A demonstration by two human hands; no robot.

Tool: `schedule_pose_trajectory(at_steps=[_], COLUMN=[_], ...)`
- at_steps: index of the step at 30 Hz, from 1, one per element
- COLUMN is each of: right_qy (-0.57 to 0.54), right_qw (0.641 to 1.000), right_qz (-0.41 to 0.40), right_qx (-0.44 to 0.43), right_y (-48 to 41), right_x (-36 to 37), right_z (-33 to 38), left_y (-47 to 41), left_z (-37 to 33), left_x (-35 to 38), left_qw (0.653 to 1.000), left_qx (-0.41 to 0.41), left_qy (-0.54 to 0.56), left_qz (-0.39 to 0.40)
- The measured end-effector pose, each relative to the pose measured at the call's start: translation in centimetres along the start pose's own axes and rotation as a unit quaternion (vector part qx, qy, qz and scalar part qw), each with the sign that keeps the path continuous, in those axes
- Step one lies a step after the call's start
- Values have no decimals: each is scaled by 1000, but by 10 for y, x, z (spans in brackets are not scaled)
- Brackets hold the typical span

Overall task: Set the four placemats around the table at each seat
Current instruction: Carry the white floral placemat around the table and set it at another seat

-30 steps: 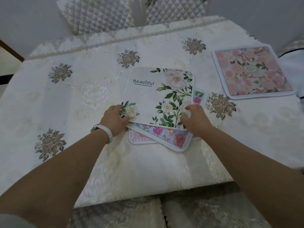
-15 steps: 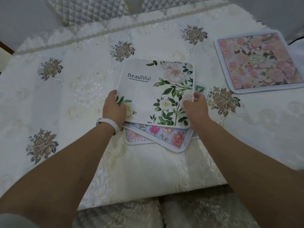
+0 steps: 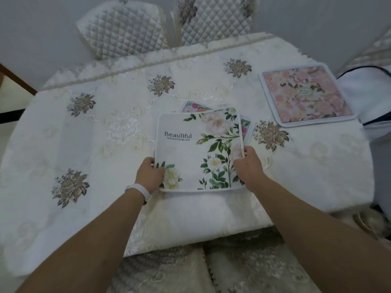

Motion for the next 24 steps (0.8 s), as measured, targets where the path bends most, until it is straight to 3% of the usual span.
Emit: schedule_pose_trajectory(at_steps=[13, 24], right_qy=[17, -13], right_qw=[994, 980], right_qz=[-18, -19], right_qx=[-108, -198], right_y=[152, 245], right_x=[-34, -44], right_z=[-6, 2], left_y=[114, 198], left_z=[6, -6], left_x=[-52, -116], left_qw=[983, 974], left_qx=[9, 88], left_qy=[184, 207], left_qz=[11, -26])
Point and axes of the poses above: each hand's wrist, its own y-axis away from the middle knuckle, its own x-axis out of the palm, z = x × y, the point moved 4 cm from there along -y, towards the middle knuckle, and after that the axes turned 10 degrees about x, right-handed, at the moved point
